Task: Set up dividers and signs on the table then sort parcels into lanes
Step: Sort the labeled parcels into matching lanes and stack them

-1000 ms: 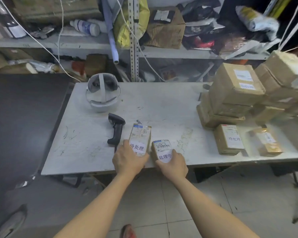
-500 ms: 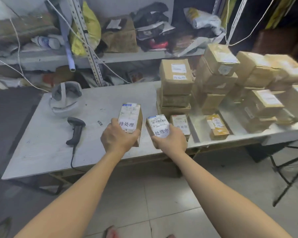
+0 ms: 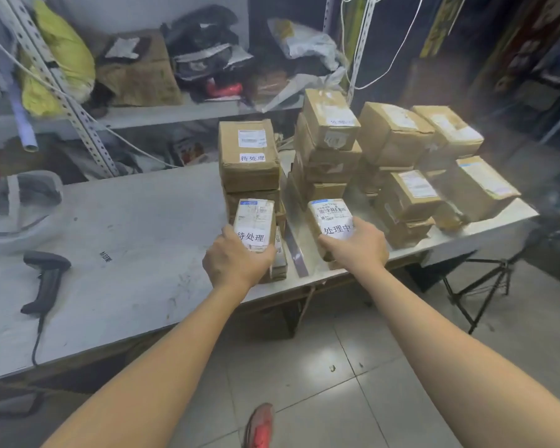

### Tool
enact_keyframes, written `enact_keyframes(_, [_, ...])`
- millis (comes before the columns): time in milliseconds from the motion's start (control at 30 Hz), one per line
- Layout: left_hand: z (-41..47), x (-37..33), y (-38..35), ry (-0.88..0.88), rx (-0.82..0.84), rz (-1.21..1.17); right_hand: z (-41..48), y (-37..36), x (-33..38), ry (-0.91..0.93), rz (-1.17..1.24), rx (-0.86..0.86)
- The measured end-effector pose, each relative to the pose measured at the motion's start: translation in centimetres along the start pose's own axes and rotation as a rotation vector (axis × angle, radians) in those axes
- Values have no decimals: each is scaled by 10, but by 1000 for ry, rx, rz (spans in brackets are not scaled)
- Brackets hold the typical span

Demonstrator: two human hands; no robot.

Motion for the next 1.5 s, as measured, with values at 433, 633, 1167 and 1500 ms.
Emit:
enact_keyframes(433, [24, -8, -61, 127, 16, -7, 85, -21, -29, -92, -76, 88])
enact_keyframes(633, [20, -25, -82, 241, -8, 38, 125, -48, -51, -68, -83, 181])
enact_keyframes(1167, [12, -31, -91, 266, 7, -133, 144, -79, -87, 57, -183, 235])
enact_keyframes(1500, [6, -20, -79, 177, 86, -265, 141, -78, -85, 57, -231, 253])
Point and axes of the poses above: each hand's wrist, its own z-axis towards the middle knuckle, its own y-axis out of the back of the hand, x = y × z, the point moved 4 cm from there along z, towards the middle knuckle, and after that the axes turned 13 degrees about -y, right-handed, at the moved point
